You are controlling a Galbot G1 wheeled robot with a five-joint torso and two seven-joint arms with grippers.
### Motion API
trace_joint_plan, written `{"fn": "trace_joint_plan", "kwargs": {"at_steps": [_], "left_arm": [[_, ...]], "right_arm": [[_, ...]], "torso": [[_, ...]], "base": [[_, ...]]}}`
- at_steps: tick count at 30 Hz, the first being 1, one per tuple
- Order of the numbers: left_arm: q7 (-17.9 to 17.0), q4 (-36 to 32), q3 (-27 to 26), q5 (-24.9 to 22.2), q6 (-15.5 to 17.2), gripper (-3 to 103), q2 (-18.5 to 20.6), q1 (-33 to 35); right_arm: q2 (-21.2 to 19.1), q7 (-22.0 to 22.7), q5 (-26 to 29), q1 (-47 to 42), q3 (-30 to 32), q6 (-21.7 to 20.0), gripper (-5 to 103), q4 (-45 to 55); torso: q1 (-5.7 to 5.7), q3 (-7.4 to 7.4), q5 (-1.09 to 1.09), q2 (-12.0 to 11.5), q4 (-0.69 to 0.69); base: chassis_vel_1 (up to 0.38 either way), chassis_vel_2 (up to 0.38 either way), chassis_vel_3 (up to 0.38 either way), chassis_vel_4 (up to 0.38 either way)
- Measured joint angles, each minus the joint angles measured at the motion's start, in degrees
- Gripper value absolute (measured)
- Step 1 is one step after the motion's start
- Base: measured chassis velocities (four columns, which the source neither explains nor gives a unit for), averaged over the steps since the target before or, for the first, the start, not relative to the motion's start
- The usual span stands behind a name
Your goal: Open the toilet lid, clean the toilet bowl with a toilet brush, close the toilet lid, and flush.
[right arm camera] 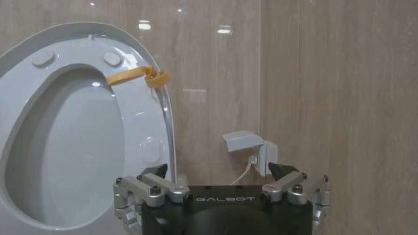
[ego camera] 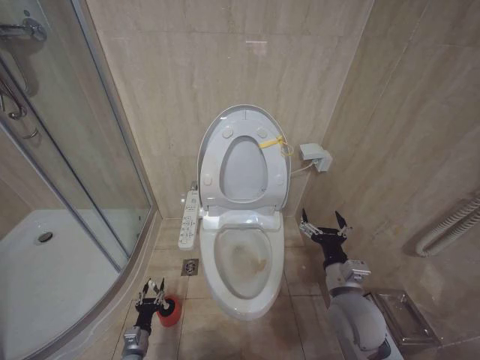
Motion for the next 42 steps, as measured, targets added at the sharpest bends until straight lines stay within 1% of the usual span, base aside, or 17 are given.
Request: {"fn": "trace_joint_plan", "kwargs": {"at_steps": [3, 4, 10, 11, 18, 21, 22, 24, 26, 29, 30, 32, 34, 35, 39, 40, 42], "left_arm": [[0.16, 0.01, -0.22, 0.03, -0.24, 60, 0.00, 0.24], [0.34, 0.05, -0.37, 0.05, -0.51, 34, 0.01, 0.39], [0.89, -0.18, -0.77, 0.06, -1.54, 34, 0.05, 1.10], [0.91, -0.65, -0.81, 0.08, -1.66, 21, 0.05, 1.36], [0.88, -4.20, -0.94, 0.23, -1.73, 21, 0.15, 2.70], [0.50, -11.40, -0.88, -0.07, -1.01, 21, 0.56, 5.51], [0.50, -11.40, -0.88, -0.07, -1.01, 21, 0.56, 5.51], [-0.19, -16.55, -0.89, 0.20, -0.01, 21, 0.62, 7.49], [-0.44, -18.06, -1.08, 0.87, 0.21, 21, 0.55, 8.11], [-1.35, -23.08, -1.71, 3.10, 0.26, 21, 0.42, 10.74], [-1.35, -23.08, -1.71, 3.10, 0.26, 21, 0.42, 10.74], [-2.06, -27.60, -2.23, 3.62, 0.76, 21, 0.51, 13.15], [-3.17, -32.39, -2.81, 3.81, 2.15, 21, 0.71, 15.68], [-3.17, -32.39, -2.81, 3.81, 2.15, 21, 0.71, 15.68], [-4.78, -44.24, -3.60, 3.70, 5.04, 21, 1.28, 21.43], [-4.78, -44.24, -3.60, 3.70, 5.04, 21, 1.28, 21.43], [-5.20, -50.15, -3.60, 3.68, 6.28, 21, 1.38, 24.14]], "right_arm": [[0.00, 0.00, 0.00, 0.00, 0.00, 0.00, 100, 0.00], [0.00, 0.00, 0.00, 0.00, 0.00, 0.00, 100, 0.00], [0.00, 0.00, 0.00, 0.00, 0.00, 0.00, 100, 0.00], [0.00, 0.00, 0.00, 0.00, 0.00, 0.00, 100, 0.00], [0.00, 0.00, 0.00, 0.00, 0.00, 0.00, 100, 0.00], [0.00, 0.00, 0.00, 0.00, 0.00, 0.00, 100, 0.00], [0.00, 0.00, 0.00, 0.00, 0.00, 0.00, 100, 0.00], [0.00, 0.00, 0.00, 0.00, 0.00, 0.00, 100, 0.00], [0.00, 0.00, 0.00, 0.00, 0.00, 0.00, 100, 0.00], [0.00, 0.00, 0.00, 0.00, 0.00, 0.00, 100, 0.00], [0.00, 0.00, 0.00, 0.00, 0.00, 0.00, 100, 0.00], [0.00, 0.00, 0.00, 0.00, 0.00, 0.00, 100, 0.00], [0.00, 0.00, 0.00, 0.00, 0.00, 0.00, 100, 0.00], [0.00, 0.00, 0.00, 0.00, 0.00, 0.00, 100, 0.00], [0.00, 0.00, 0.00, 0.00, 0.00, 0.00, 100, 0.00], [0.00, 0.00, 0.00, 0.00, 0.00, 0.00, 100, 0.00], [0.00, 0.00, 0.00, 0.00, 0.00, 0.00, 100, 0.00]], "torso": [[0.00, 0.00, 0.00, 0.00, 0.00], [0.00, 0.00, 0.00, 0.00, 0.00], [0.00, 0.00, 0.00, 0.00, 0.00], [0.00, 0.00, 0.00, 0.00, 0.01], [0.00, 0.00, 0.00, 0.00, 0.00], [0.00, 0.00, 0.00, 0.00, 0.00], [0.00, 0.00, 0.00, 0.00, 0.00], [0.00, 0.00, 0.00, 0.00, 0.00], [0.00, 0.00, 0.00, 0.00, 0.00], [0.00, 0.00, 0.00, 0.00, 0.00], [0.00, 0.00, 0.00, 0.00, 0.00], [0.00, 0.00, 0.00, 0.00, 0.00], [0.00, 0.00, 0.00, 0.00, 0.00], [0.00, 0.00, 0.00, 0.00, 0.00], [0.00, 0.00, 0.00, 0.00, 0.00], [0.00, 0.00, 0.00, 0.00, 0.00], [0.00, 0.00, 0.01, 0.01, 0.00]], "base": [[0.000, 0.000, 0.000, 0.000], [0.000, 0.000, 0.000, 0.000], [0.000, 0.000, 0.000, 0.000], [0.000, 0.000, 0.000, 0.000], [0.000, 0.000, 0.000, 0.000], [0.000, 0.000, 0.000, 0.000], [0.000, 0.000, 0.000, 0.000], [0.000, 0.000, 0.000, 0.000], [0.000, 0.000, 0.000, 0.000], [0.000, 0.000, 0.000, 0.000], [0.000, 0.000, 0.000, 0.000], [0.000, 0.000, 0.000, 0.000], [0.000, 0.000, 0.000, 0.000], [0.000, 0.000, 0.000, 0.000], [0.000, 0.000, 0.000, 0.000], [0.000, 0.000, 0.000, 0.000], [0.000, 0.000, 0.000, 0.000]]}}
